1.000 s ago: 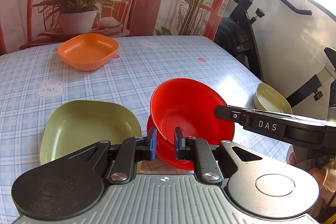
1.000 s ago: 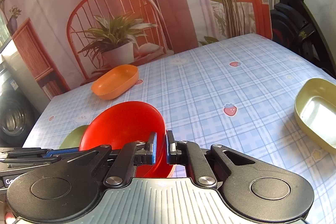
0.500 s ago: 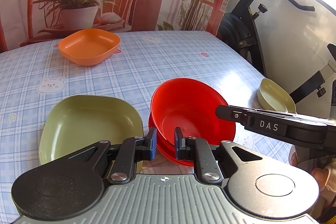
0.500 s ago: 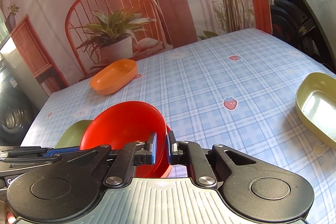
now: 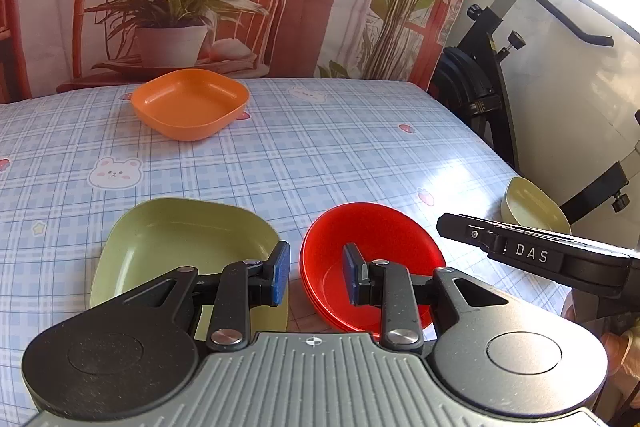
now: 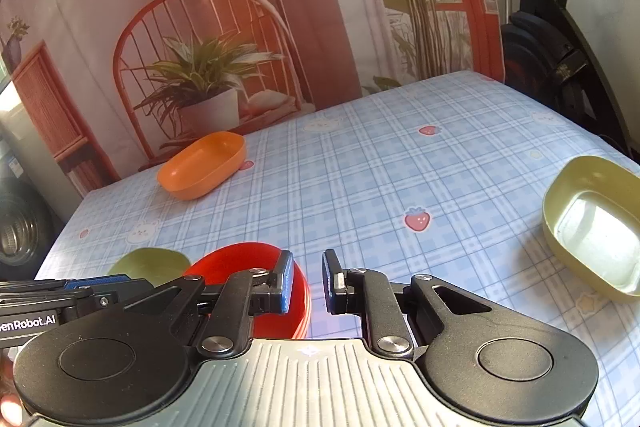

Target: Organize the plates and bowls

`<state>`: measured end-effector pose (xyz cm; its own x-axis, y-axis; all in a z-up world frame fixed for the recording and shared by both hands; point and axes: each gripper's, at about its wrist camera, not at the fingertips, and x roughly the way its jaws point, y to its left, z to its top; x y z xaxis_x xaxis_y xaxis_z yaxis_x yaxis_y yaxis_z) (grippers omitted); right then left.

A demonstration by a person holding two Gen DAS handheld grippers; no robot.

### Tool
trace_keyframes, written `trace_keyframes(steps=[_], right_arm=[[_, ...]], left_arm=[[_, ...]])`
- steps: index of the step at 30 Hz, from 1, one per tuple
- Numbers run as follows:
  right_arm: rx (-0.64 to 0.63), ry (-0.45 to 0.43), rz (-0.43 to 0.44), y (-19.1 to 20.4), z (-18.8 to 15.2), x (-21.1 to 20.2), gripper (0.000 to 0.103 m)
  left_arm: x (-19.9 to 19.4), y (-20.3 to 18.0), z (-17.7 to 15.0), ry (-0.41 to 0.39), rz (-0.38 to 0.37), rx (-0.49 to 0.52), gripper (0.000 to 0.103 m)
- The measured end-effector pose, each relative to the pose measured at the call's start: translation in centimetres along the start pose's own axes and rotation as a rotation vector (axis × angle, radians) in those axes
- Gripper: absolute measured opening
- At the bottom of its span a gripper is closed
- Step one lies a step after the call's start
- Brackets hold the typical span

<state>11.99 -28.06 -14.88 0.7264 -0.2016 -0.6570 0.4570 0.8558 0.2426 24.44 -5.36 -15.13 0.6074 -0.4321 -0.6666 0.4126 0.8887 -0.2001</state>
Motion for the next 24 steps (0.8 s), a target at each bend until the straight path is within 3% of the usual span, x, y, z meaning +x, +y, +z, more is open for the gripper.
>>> trace_keyframes(steps=[7,14,24], right_arm=[[0.013,-0.112,-0.079,-3.1,2.0,-1.9,0.016],[0.057,-0.202,-0.202,-8.9,3.1,-3.7,0.016],[0.196,-0.247,-0.399,-20.1,2.2,-5.1,0.016]], left_arm=[[0.0,-3.5,2.2,-0.056,-0.052,0.095,0.030],[1.7,-8.6,3.7,-0.077,-0.150,0.138,0.033],[8.5,-16.5,3.5,-0.006,-0.259,0.238,0.035]])
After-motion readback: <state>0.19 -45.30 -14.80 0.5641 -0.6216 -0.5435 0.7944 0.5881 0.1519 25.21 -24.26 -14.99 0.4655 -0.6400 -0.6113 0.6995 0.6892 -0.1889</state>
